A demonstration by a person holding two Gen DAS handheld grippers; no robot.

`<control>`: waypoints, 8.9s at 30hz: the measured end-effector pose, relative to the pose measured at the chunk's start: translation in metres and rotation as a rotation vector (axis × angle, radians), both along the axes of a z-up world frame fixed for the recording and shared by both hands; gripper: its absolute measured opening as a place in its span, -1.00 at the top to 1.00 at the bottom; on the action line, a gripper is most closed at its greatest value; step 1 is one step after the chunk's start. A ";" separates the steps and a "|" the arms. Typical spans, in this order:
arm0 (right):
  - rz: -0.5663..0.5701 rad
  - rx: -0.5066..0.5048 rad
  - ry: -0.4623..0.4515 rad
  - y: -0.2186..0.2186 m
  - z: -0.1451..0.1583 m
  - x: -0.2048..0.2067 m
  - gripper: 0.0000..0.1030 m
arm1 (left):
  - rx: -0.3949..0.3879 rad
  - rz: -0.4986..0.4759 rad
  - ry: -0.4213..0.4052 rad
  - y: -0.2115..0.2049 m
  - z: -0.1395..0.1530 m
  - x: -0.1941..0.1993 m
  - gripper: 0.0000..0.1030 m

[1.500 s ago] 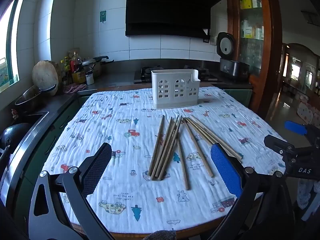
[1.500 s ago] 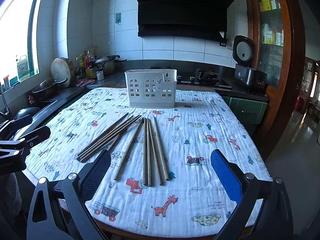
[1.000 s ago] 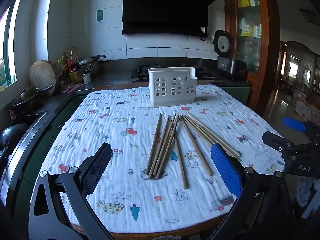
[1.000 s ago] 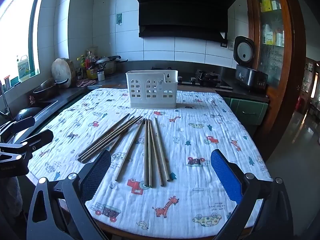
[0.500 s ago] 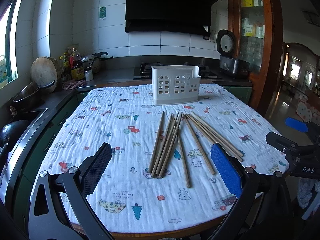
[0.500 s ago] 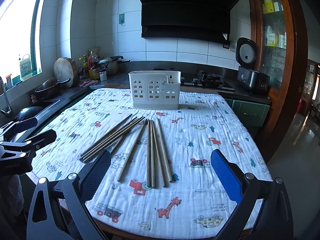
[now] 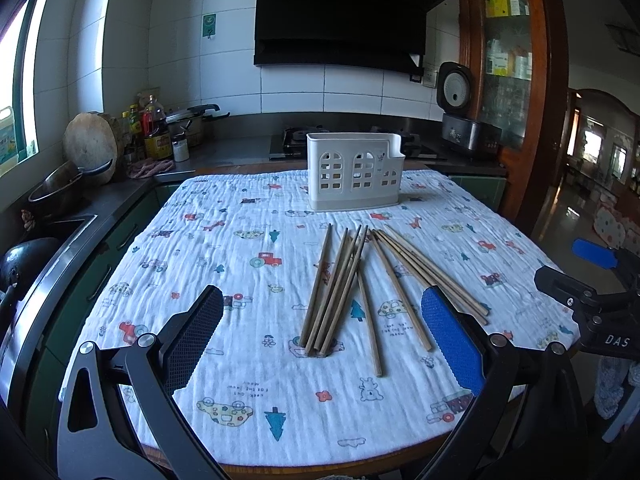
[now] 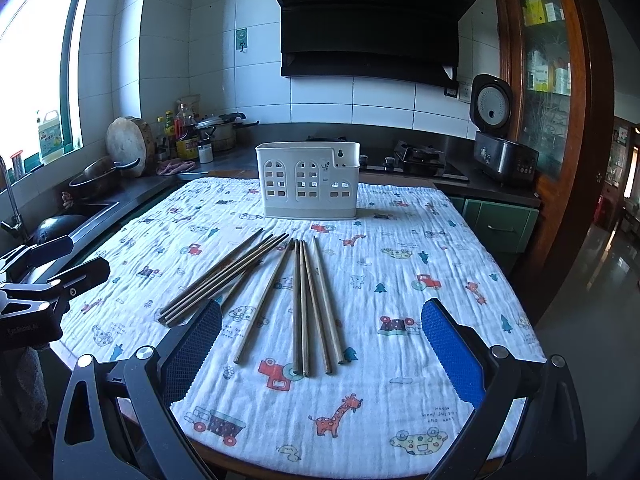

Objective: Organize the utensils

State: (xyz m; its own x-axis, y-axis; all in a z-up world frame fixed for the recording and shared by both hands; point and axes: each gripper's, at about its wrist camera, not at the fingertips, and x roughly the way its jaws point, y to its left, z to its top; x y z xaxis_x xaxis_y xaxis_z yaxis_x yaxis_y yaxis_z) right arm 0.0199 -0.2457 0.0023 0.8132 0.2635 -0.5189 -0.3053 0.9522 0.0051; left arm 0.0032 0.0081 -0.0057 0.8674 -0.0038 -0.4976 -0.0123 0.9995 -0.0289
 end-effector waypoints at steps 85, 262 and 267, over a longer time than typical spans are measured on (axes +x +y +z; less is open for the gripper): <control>0.043 -0.062 0.133 -0.006 -0.043 0.056 -0.14 | -0.040 -0.052 0.144 0.022 -0.031 0.057 0.16; 0.143 -0.062 0.156 0.008 -0.041 0.105 0.86 | -0.083 -0.161 0.310 0.029 -0.034 0.129 0.88; 0.151 -0.043 0.120 0.014 -0.022 0.117 0.86 | -0.071 -0.167 0.317 0.030 -0.029 0.132 0.88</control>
State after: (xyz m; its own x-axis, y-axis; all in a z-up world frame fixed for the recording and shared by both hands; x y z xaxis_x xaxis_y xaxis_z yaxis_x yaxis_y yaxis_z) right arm 0.1373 -0.2322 -0.0200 0.6979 0.3535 -0.6229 -0.4444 0.8958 0.0104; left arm 0.1357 0.0386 -0.0344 0.6543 -0.1767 -0.7353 0.1315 0.9841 -0.1195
